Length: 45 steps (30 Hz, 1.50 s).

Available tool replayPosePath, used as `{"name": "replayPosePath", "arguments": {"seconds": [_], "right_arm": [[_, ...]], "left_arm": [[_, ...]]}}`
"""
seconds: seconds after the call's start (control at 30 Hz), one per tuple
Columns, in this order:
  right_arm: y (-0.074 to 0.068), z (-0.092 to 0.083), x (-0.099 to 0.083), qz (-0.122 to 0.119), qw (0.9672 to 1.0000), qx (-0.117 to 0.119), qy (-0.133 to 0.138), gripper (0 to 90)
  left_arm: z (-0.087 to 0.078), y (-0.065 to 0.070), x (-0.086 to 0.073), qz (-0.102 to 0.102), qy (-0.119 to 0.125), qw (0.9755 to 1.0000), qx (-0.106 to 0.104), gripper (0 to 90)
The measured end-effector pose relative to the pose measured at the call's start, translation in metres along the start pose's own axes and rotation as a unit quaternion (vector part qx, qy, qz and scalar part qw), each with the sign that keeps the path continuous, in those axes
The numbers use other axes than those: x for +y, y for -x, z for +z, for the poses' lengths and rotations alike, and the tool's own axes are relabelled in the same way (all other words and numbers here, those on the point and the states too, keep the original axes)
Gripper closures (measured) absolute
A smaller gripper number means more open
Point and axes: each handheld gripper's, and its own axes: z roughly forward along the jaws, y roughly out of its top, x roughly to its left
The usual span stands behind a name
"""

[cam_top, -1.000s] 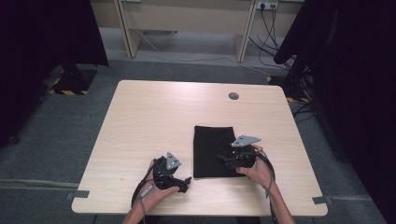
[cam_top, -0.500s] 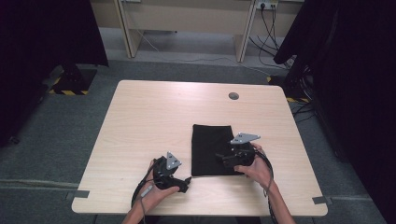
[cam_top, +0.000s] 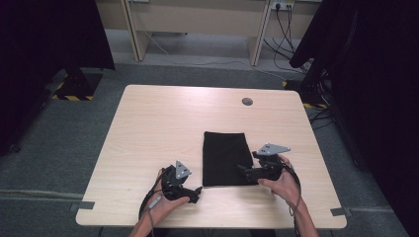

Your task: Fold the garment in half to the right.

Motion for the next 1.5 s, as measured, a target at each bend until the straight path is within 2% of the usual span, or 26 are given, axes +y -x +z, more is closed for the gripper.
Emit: {"name": "replayPosePath", "arguments": {"seconds": [0.23,0.47,0.77,1.03,1.33,1.37,1.5], "right_arm": [[0.0,-0.012,-0.013,0.005,0.9999,-0.007,-0.008,18.3],[-0.001,-0.021,-0.023,0.007,0.9999,-0.004,-0.013,18.0],[0.005,-0.032,-0.041,0.018,0.9995,-0.012,-0.021,17.8],[0.011,-0.04,-0.057,0.028,0.9987,-0.027,-0.033,17.8],[0.012,-0.049,-0.071,0.025,0.998,-0.044,-0.038,17.1],[0.012,-0.05,-0.073,0.019,0.9974,-0.055,-0.043,15.9],[0.011,-0.054,-0.076,0.022,0.9972,-0.056,-0.044,14.8]], "left_arm": [[-0.003,-0.002,-0.003,0.0,-0.001,1.0,-0.001,0.0],[-0.006,-0.004,-0.006,0.001,-0.001,1.0,-0.003,0.0],[-0.013,-0.012,-0.013,-0.001,-0.001,1.0,0.0,0.0],[-0.019,-0.019,-0.018,-0.007,-0.002,1.0,0.007,0.0],[-0.024,-0.024,-0.023,-0.013,-0.001,0.9998,0.012,0.0],[-0.025,-0.024,-0.024,-0.014,-0.001,0.9998,0.013,0.0],[-0.026,-0.026,-0.025,-0.015,-0.002,0.9998,0.015,0.0]]}}
